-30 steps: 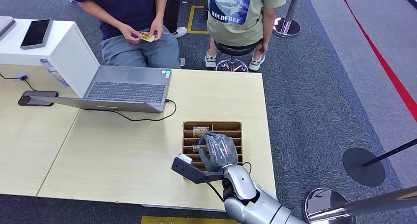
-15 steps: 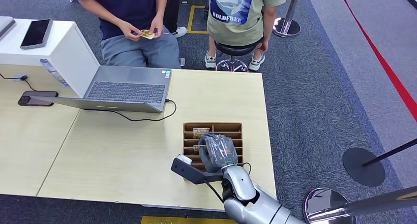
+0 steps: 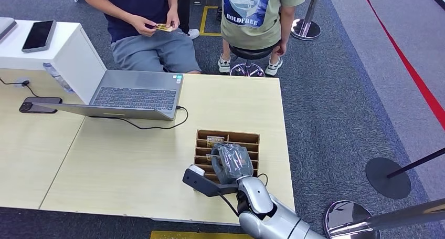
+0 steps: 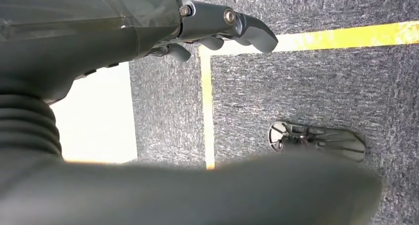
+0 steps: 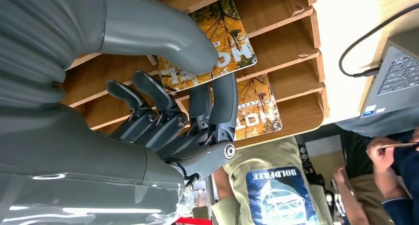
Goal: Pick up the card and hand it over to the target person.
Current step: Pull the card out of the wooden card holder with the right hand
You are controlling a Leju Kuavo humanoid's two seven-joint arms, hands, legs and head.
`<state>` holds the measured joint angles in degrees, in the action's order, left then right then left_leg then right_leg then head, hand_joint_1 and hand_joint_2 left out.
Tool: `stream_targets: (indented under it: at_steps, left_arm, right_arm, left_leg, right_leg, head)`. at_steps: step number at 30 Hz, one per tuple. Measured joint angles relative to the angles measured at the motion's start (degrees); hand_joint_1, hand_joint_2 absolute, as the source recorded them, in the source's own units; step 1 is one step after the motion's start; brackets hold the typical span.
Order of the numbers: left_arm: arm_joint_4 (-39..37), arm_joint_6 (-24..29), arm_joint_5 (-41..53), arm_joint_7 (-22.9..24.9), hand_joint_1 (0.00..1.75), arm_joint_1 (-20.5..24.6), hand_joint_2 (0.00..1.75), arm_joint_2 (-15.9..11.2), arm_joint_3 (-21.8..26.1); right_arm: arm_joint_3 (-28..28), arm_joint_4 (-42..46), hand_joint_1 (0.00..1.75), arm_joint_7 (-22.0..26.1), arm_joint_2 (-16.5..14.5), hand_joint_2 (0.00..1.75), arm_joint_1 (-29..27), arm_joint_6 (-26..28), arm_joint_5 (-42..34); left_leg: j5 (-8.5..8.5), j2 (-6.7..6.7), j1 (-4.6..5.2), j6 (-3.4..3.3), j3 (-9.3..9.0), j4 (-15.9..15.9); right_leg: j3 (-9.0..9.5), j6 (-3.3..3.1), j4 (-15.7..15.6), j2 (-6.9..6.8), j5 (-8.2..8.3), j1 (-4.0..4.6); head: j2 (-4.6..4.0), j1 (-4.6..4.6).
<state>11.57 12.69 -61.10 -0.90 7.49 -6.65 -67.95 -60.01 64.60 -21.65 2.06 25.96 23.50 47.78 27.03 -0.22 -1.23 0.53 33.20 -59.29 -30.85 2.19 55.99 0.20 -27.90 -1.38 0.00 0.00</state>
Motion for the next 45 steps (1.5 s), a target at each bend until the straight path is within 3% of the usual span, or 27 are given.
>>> stream_targets:
  at_steps: [8,17,27,33,45]
  left_arm:
    - [-0.02,0.12,-1.03,-0.39,0.00,-0.32,1.75,-0.11,1.03]
    - [0.04,0.29,-2.10,-0.95,0.00,-0.78,1.75,-0.29,1.87]
    - [0.20,0.69,-2.66,-1.23,0.00,-0.82,1.75,-0.32,2.47]
    - [0.24,0.74,-2.65,-1.28,0.00,-0.81,1.75,-0.30,2.48]
    - [0.25,0.75,-2.65,-1.29,0.00,-0.80,1.75,-0.30,2.48]
  right_arm:
    - [0.82,3.31,1.61,1.34,0.57,1.75,-0.60,1.98,-1.29]
    - [4.14,20.05,1.61,4.85,4.38,1.75,-2.77,6.21,-5.54]
    - [7.98,34.33,1.61,14.39,6.13,1.75,-6.64,11.45,-17.86]
    - [8.66,34.86,1.61,16.92,5.95,1.75,-7.35,12.04,-21.65]
    - [8.67,34.77,1.61,17.00,5.93,1.75,-7.36,12.04,-21.76]
  left_leg:
    - [0.00,0.00,0.00,-0.02,-0.04,0.03]
    - [-0.01,0.01,0.00,-0.04,-0.09,0.06]
    - [0.00,0.00,0.01,0.00,-0.01,0.00]
    - [0.00,0.00,0.01,-0.01,-0.04,0.02]
    - [-0.01,0.02,0.01,-0.03,-0.09,0.06]
  right_leg:
    - [0.04,-0.03,-0.03,-0.01,0.01,0.01]
    - [0.09,-0.07,-0.07,-0.01,0.02,0.02]
    - [0.00,-0.01,0.01,-0.01,-0.01,-0.01]
    - [0.03,-0.03,-0.01,-0.01,0.00,-0.01]
    - [0.08,-0.07,-0.05,0.00,0.02,0.01]
  head:
    - [0.00,0.00]
    - [0.00,0.00]
    - [0.00,0.00]
    - [0.00,0.00]
    - [0.00,0.00]
